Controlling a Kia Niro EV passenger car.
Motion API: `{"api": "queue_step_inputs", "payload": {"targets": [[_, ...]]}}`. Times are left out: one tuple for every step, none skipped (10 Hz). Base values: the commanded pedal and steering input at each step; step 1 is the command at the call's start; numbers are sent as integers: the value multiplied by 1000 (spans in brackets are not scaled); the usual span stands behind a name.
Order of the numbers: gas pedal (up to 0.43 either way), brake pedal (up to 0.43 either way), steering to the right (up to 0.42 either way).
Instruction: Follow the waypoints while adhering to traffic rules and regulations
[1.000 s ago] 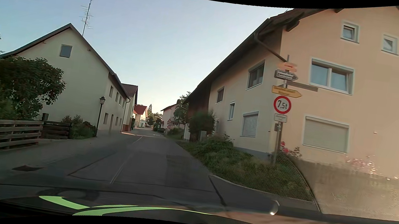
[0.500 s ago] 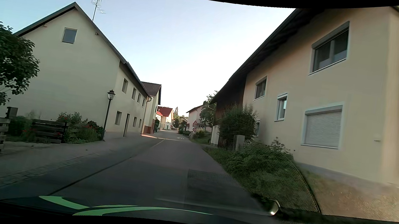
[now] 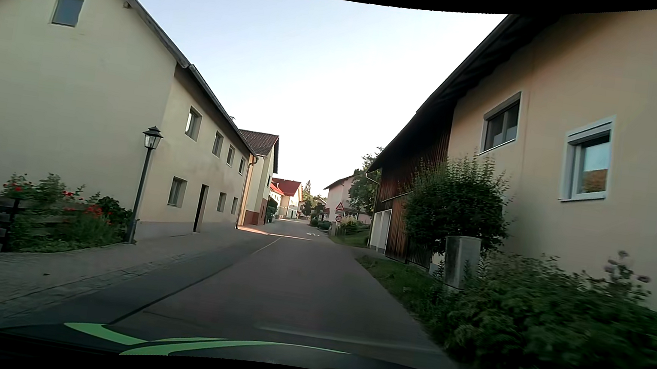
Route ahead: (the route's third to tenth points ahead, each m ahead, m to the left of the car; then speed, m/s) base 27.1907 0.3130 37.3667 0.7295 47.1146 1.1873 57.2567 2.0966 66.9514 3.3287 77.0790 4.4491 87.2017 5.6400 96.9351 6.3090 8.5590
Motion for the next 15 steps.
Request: {"api": "queue_step_inputs", "payload": {"targets": [[157, 0, -22], [157, 0, -19], [157, 0, -15], [157, 0, -8], [157, 0, -2], [157, 0, -3], [157, 0, -2], [157, 0, -1], [157, 0, -1], [157, 0, -1], [157, 0, -1], [157, 0, -1], [157, 0, -1], [157, 0, -2], [157, 0, -2]]}}
